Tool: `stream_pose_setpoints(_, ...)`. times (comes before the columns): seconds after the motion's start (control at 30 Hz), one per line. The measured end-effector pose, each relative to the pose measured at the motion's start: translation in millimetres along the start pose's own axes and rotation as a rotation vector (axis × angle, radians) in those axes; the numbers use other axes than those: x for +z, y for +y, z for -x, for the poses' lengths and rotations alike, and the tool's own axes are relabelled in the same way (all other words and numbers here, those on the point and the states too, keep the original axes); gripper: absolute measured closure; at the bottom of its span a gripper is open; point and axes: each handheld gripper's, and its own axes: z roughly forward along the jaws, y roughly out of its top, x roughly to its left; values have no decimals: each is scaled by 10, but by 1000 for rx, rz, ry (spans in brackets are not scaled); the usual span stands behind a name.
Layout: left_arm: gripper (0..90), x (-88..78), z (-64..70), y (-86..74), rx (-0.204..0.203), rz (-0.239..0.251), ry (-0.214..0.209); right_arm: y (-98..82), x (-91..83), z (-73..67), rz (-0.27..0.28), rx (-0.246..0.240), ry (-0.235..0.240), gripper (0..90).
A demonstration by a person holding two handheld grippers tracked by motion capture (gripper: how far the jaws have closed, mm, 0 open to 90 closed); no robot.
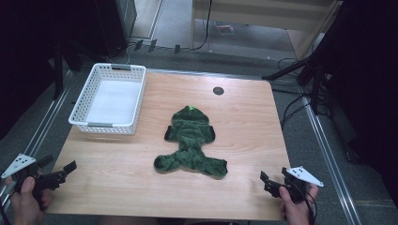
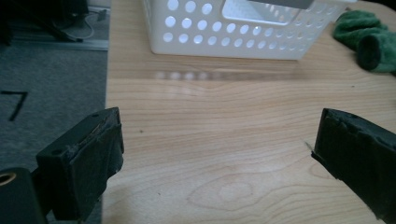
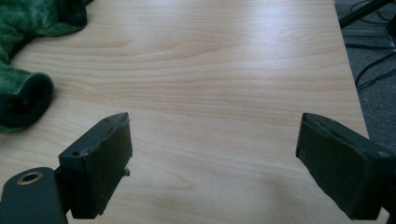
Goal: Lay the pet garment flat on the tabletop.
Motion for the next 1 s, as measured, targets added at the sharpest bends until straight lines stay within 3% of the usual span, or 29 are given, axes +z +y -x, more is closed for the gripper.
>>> stream_pose_setpoints(0.07,18,24,29,1,0,-2,-9,-42,-27,23,11,-5,5,108)
stream_pose_setpoints(0.27,18,132,134,-21,66,-33,-3,-178,-43,27,52,-17,31,113)
stream_pose_setpoints(0.37,18,153,130,-24,65,-35,-7,-193,-70,40,86,-4,46,124)
stream_pose_setpoints(0.47,18,172,130,-27,64,-35,-2,-187,-55,72,81,16,56,124)
stream_pose_setpoints(1.0,18,186,136,-35,69,-49,3,-177,-34,78,61,28,53,124)
